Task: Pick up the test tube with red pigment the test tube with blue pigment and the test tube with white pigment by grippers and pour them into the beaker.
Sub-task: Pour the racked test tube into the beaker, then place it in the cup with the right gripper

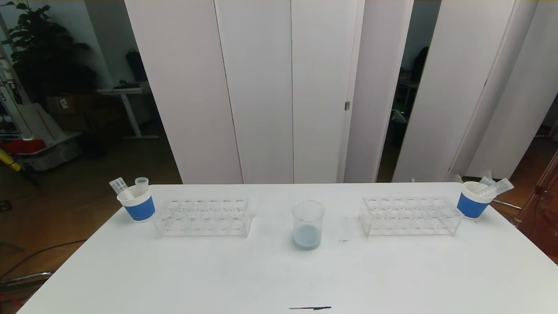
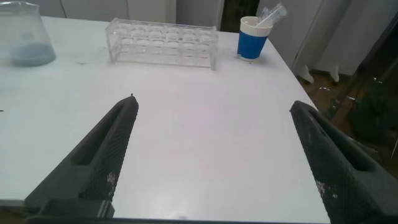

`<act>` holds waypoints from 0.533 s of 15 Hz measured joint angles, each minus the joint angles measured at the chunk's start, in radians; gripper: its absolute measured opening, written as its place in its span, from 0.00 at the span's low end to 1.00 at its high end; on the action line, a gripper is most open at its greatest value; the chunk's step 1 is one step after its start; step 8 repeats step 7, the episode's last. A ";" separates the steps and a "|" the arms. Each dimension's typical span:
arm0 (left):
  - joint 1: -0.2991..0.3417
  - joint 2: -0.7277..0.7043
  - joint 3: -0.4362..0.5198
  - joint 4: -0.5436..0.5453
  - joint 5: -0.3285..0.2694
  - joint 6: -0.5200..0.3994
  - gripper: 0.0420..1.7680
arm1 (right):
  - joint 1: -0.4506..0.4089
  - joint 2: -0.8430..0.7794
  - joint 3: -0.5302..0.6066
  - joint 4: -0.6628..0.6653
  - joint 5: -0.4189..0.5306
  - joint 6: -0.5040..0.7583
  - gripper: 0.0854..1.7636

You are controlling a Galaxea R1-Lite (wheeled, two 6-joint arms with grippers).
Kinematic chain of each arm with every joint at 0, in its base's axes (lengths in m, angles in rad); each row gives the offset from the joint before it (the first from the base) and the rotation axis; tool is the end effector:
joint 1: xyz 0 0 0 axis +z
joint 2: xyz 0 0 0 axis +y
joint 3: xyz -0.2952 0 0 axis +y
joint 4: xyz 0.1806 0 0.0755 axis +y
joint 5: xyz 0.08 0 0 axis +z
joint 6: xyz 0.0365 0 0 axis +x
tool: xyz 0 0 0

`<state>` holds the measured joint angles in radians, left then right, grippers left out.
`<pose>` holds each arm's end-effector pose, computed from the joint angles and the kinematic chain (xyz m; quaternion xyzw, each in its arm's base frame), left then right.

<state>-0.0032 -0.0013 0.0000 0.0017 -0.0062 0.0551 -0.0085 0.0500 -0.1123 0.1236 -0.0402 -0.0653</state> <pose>0.0018 -0.0002 0.0753 0.0275 0.0001 -0.0047 0.9996 -0.0030 -0.0014 0.0942 -0.0331 0.0314 -0.0233 0.9987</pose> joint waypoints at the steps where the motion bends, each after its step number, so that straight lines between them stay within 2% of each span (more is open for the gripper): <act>1: 0.000 0.000 0.000 0.000 0.000 0.000 0.99 | 0.001 -0.019 0.020 0.003 0.030 -0.002 0.99; 3: 0.000 0.000 0.000 0.000 0.000 0.000 0.99 | 0.004 -0.040 0.052 0.003 0.075 -0.006 0.99; 8: 0.000 0.000 0.000 0.000 0.000 0.000 0.99 | 0.005 -0.050 0.066 -0.010 0.075 0.021 0.99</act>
